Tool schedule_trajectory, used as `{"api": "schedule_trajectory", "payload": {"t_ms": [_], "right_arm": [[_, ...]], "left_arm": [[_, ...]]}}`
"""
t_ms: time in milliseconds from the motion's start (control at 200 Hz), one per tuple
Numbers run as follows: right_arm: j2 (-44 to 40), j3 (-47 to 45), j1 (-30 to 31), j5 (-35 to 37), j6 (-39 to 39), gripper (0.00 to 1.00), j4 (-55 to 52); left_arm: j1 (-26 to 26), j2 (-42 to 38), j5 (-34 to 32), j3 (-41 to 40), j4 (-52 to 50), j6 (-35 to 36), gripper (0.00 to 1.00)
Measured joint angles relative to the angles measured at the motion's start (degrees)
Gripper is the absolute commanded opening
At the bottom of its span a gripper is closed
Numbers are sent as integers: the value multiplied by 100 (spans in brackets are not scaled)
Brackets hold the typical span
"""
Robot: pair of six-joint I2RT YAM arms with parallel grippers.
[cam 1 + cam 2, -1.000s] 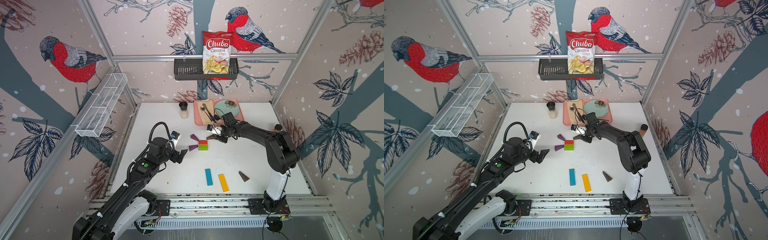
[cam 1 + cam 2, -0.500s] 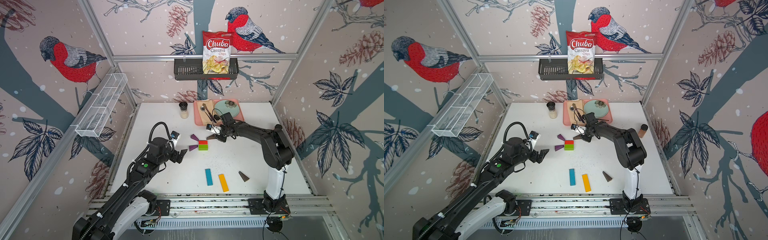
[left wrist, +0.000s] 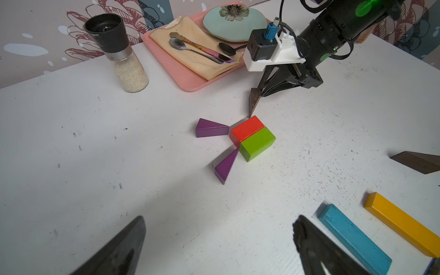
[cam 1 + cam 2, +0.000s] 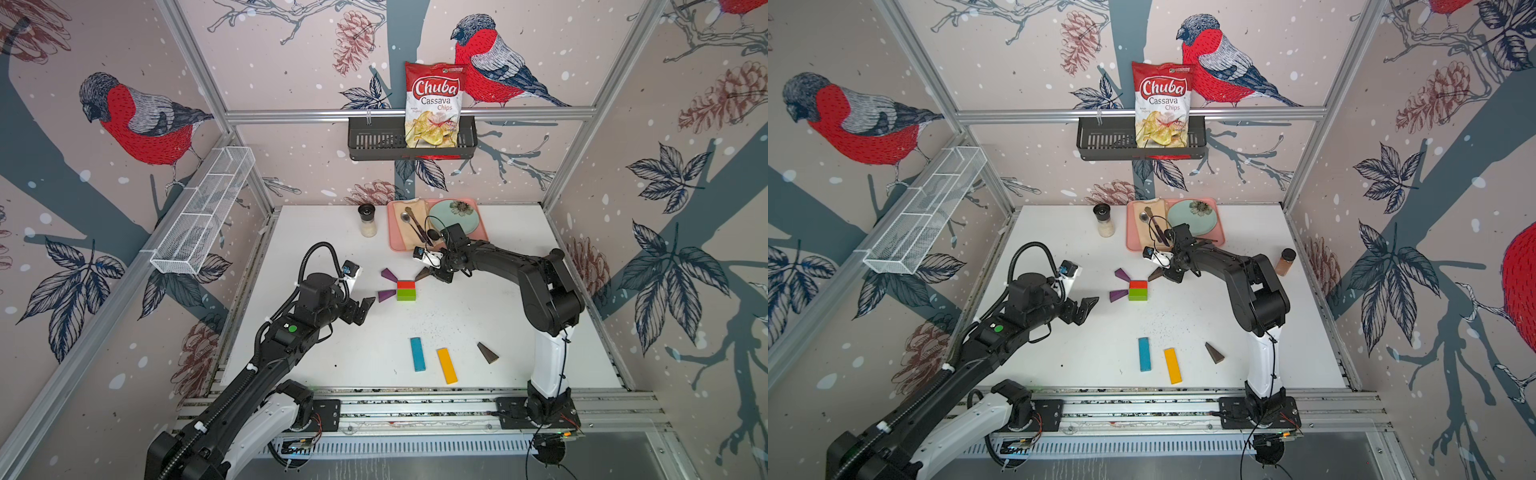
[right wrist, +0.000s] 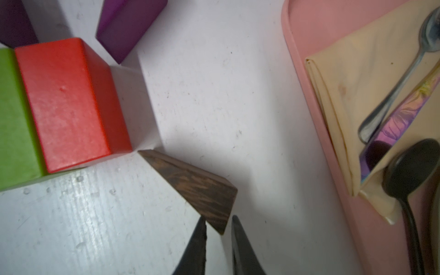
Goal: Assemble a small pinwheel with building blocks
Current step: Assemble the building block at the center of the board.
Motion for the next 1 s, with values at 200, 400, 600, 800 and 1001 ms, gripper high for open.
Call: {"api": "schedule_trajectory", "payload": {"t_ms": [200, 400, 600, 800, 1001], "right_arm": [[63, 98, 11, -61, -107, 21, -68], [79, 133, 50, -162, -177, 21, -177], [66, 63, 50, -201, -225, 21, -243], [66, 63, 48, -197, -223, 23, -221], [-13, 52, -28, -175, -205, 26, -76]], "left_arm": [[0, -48, -2, 0, -2, -2, 96], [0, -59, -11, 0, -2, -4, 96], [0, -63, -11, 0, -2, -4, 96], [0, -63, -7, 0, -2, -4, 96], [0, -42, 2, 0, 0, -2, 96]]}}
